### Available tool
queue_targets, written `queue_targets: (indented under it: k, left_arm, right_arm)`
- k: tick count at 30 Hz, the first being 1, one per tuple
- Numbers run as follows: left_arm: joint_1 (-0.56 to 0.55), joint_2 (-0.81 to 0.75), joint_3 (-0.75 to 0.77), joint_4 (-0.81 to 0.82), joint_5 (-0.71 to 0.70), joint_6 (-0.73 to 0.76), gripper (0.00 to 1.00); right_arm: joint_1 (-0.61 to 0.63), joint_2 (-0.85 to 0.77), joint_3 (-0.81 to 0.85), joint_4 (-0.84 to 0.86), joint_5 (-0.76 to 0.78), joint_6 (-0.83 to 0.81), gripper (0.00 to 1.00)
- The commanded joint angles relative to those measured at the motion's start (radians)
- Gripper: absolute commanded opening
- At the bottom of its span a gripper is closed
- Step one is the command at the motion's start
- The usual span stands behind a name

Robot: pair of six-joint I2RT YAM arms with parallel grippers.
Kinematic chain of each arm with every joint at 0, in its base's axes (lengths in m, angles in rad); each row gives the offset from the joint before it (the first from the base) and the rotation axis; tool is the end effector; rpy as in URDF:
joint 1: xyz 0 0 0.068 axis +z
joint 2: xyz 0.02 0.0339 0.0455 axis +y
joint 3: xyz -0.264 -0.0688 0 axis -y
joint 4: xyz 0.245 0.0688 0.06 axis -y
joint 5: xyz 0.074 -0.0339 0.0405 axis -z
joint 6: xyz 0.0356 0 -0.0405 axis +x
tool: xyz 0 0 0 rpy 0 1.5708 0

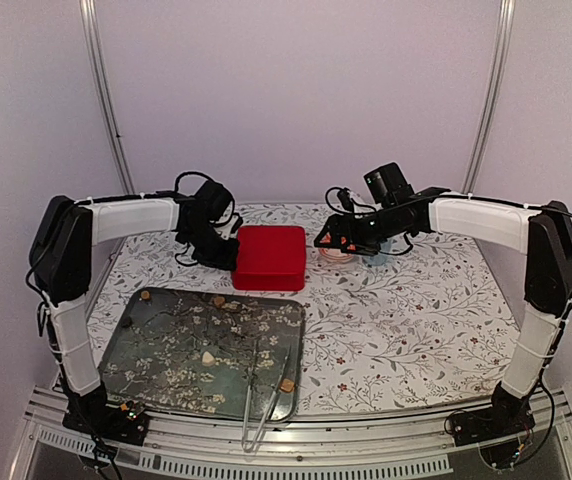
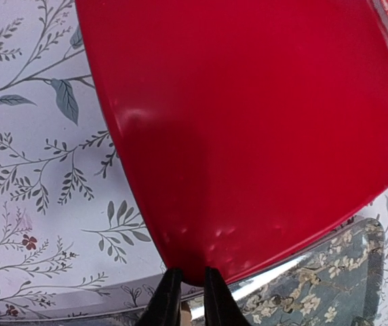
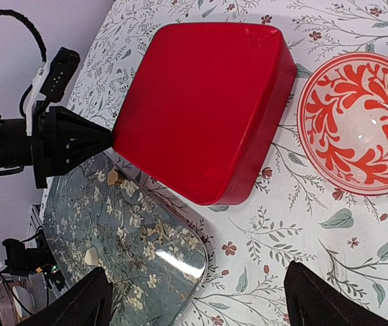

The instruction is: Pack the chocolate

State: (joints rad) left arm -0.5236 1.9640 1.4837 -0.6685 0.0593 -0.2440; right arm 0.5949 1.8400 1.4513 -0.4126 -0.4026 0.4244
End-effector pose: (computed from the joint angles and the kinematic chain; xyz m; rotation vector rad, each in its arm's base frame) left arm 0.3549 -0.2073 0.1974 0.4015 2.7277 -0.2969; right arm 0.3350 0.2435 0.2540 -0.4183 2.4711 0.9384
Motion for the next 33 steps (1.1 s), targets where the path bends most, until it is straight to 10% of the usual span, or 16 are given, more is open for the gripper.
queue_targets:
  k: [1,7,17,33]
  left_arm:
    - [-0.013,0.013,-0.008,-0.013,0.022,0.002,0.14]
    - [-0.012,-0.100,0.063,-0.050,0.010,0.015,0.23]
    - [-0.010,-0.217,0.162,-0.082,-0.040,0.015,0.98]
    - [0.136,-0.616,-0.164,0.178,0.052,-0.162,0.99]
  right_arm:
    - [0.003,-0.021,-0.009,0.006,0.006,-0.020,0.90]
    - [-0.004,-0.039,0.007,0.006,0.001,-0.027,0.93]
    - [-0.045,-0.155,0.009,0.006,0.009,-0.094,0.99]
    - [-0.252,-0.525,-0.262,0.087,0.060,-0.048,0.99]
